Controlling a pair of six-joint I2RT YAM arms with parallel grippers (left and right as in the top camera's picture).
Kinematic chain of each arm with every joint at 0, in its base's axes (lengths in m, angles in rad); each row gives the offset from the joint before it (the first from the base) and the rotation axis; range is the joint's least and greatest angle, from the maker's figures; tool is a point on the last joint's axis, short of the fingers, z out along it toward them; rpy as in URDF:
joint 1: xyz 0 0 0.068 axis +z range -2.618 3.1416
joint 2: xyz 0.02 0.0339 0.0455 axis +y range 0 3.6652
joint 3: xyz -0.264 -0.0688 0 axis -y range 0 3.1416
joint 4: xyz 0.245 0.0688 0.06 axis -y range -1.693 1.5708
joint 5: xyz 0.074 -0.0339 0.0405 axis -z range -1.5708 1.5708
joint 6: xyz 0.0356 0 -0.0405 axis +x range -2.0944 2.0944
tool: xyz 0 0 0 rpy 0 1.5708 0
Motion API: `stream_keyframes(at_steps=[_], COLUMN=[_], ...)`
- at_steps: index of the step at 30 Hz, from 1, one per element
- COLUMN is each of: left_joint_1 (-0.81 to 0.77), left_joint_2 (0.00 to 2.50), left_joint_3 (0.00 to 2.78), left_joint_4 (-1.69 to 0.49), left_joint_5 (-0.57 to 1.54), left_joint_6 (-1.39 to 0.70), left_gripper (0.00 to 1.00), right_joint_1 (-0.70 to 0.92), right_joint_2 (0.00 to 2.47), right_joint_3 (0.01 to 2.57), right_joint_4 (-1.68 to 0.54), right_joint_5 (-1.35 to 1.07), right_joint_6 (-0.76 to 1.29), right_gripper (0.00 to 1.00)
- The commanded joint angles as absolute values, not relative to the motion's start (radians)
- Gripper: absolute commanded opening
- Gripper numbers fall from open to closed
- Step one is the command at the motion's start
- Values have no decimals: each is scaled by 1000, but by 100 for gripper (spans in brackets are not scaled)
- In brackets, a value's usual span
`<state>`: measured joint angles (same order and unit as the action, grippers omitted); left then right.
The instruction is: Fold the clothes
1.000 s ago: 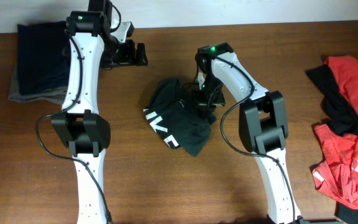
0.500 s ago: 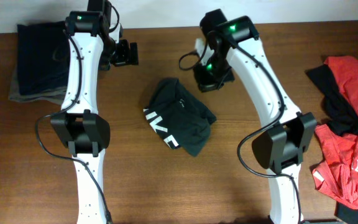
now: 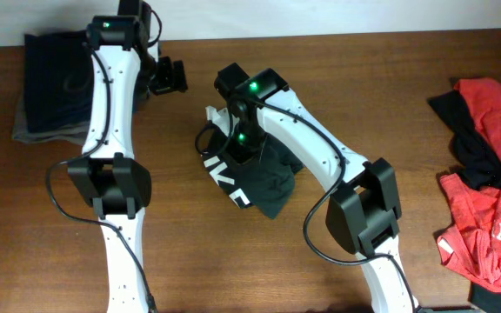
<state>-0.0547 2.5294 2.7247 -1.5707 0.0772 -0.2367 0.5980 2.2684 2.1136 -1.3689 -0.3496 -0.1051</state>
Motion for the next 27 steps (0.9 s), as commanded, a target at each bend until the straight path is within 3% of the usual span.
stream_keyframes(at_steps=[1,17,27], left_joint_1=[-33,-19,-19], left_joint_2=[2540,2540,2540], left_joint_3=[2730,2730,2730], left_joint_4=[-1583,-1595,-1628], left_joint_5=[55,56,61], left_joint_6=[-265,-265,-265], left_gripper=[99,99,99], right_joint_1=[582,518,413], right_joint_2=[2284,2354,2413], right_joint_3=[2046,1973,1973], right_joint_4=[-1320,-1028,-855], right_joint_5=[-356,-288,-132], right_joint_6=[-97,29,247], right_gripper=[4,4,4])
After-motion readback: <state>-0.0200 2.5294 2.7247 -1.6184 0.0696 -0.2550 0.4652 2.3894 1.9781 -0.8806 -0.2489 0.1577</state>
